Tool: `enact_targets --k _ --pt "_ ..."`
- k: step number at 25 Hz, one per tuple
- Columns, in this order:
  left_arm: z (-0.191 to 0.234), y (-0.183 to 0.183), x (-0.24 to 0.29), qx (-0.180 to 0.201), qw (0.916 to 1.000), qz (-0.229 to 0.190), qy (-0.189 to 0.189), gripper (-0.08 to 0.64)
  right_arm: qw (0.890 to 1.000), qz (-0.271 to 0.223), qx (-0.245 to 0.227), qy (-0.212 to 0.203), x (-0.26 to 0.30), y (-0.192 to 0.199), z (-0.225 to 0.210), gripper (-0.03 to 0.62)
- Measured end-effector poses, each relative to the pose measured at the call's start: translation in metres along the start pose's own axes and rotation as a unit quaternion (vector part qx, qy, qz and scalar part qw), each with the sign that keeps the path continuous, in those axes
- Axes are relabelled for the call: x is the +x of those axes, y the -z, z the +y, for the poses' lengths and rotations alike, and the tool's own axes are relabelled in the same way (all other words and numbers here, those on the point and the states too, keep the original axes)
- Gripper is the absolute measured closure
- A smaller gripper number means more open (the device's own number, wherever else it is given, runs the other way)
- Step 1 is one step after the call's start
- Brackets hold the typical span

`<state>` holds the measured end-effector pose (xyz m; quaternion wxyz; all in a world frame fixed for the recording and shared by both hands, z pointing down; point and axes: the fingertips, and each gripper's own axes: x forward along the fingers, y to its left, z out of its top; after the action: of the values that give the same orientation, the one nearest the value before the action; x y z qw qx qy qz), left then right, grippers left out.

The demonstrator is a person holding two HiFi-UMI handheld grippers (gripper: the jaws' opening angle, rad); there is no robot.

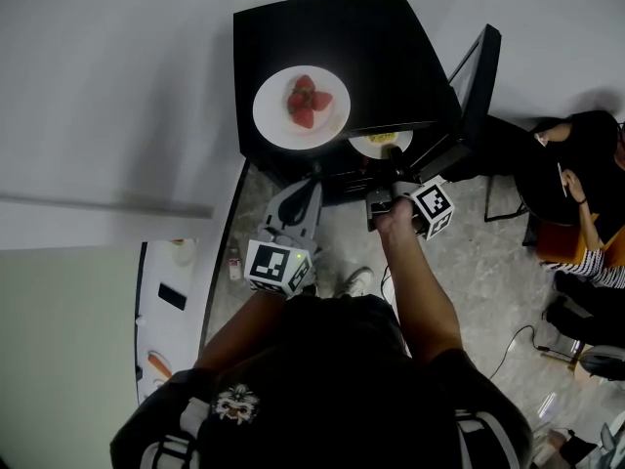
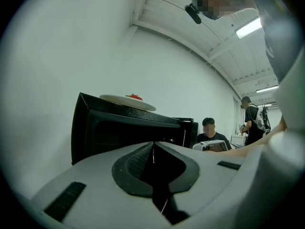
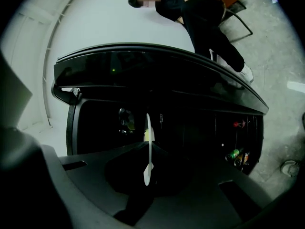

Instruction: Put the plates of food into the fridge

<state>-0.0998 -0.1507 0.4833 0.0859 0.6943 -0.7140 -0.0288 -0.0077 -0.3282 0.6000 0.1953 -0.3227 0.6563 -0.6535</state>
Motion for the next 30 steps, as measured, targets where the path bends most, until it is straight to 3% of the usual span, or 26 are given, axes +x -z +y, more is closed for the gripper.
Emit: enact_targets --k 23,30 --pt "0.001 0.006 0.002 -0.007 1.0 0.003 -0.005 0.537 1.0 -0.015 0.003 0.021 0.026 -0.001 -0.006 0.558" --pt "0.0 0.008 -0.002 -0.005 1.0 0.007 -0.004 0.537 0.999 -0.02 -0.024 0.021 0.03 -0.003 -0.003 0.557"
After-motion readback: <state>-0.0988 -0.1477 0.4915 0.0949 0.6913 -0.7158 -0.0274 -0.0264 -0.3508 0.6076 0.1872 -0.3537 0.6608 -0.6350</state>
